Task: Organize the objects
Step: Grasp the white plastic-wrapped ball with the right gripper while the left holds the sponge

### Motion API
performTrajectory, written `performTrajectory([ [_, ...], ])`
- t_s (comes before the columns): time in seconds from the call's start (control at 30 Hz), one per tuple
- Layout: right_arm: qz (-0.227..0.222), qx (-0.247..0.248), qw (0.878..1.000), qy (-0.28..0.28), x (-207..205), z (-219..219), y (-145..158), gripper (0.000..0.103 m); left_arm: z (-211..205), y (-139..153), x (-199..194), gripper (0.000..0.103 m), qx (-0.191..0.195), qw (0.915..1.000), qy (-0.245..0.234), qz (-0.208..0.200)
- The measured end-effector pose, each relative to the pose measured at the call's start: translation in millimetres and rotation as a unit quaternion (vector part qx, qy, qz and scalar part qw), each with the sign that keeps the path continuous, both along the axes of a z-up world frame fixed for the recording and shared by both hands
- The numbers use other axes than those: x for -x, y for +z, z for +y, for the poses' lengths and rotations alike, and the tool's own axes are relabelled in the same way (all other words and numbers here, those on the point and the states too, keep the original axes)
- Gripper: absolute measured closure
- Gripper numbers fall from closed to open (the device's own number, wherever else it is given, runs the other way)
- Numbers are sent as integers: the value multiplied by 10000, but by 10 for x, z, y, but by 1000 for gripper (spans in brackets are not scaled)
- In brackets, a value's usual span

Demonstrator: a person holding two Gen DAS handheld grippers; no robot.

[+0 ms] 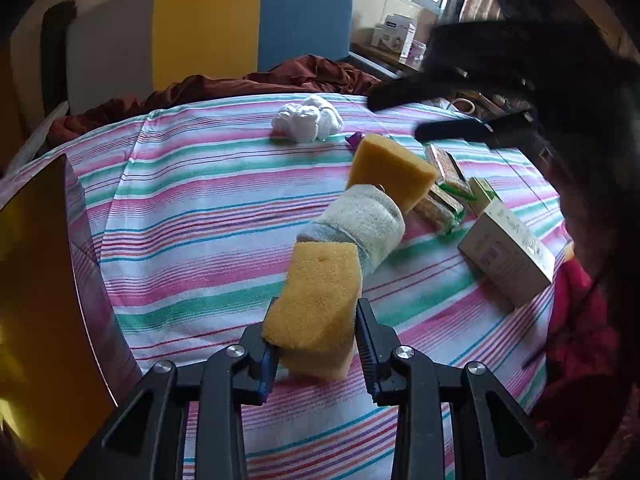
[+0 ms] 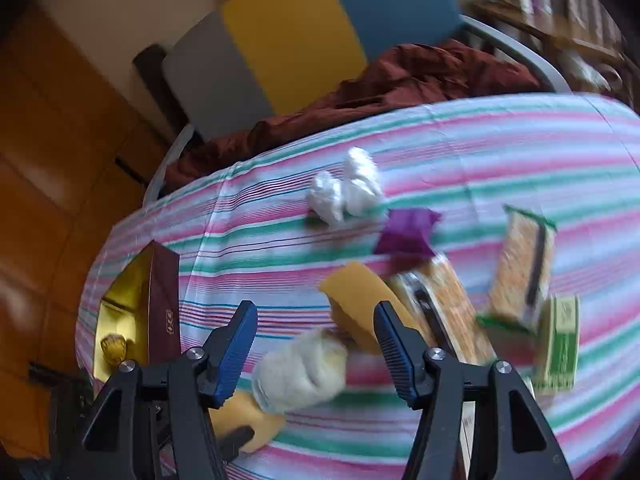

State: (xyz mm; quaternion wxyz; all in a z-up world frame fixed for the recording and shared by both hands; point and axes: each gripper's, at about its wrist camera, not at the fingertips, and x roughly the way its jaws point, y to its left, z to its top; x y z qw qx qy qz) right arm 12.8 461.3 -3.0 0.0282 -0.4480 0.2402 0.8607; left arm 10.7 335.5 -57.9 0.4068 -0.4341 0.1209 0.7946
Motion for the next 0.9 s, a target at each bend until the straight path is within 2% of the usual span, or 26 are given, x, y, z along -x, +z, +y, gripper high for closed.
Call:
performTrajectory([
  [0.07,-164,-375,9983,407,346,-120,11,45,-9,-1,1,70,-37,9999,-54,92],
  [0.1,-270,-539,9965,580,519,-174,-7,49,-34,-6,17,70,-82,9999,-45,38],
  [0.2,-534,-1137,9877,935,1013,-275,-88,50,-75,-31,77,70,-224,9997,-21,-50],
  [0.3,-877,-1681,9768,993,1385,-274,-276,50,-80,-56,69,70,-280,9996,-52,-21],
  [0.37,-1203,-1873,9699,986,1588,-196,-477,50,-84,-58,71,70,-306,9995,-72,-15],
  [0.4,-1339,-1879,9678,1010,1632,-165,-572,56,-82,-64,83,70,-317,9995,-86,-16],
  [0.43,-1494,-1800,9660,1105,1646,-126,-660,65,-87,-68,95,70,-330,9994,-95,-30],
  [0.47,-1612,-1778,9645,1103,1641,-109,-740,66,-93,-71,111,70,-351,9993,-96,-59],
  [0.53,-1462,-1772,9670,1102,1554,-114,-748,67,-122,-77,116,70,-396,9991,-89,-117],
  [0.63,-1286,-1299,9770,1100,1327,-135,-691,67,-142,-72,98,70,-420,9990,-104,-119],
  [0.8,-1209,-642,9835,1184,847,-294,-627,67,-185,-29,28,70,-358,9993,-119,-55],
  [0.9,-1006,-596,9865,1148,578,-398,-536,67,-254,24,-55,71,-358,9993,-117,-13],
])
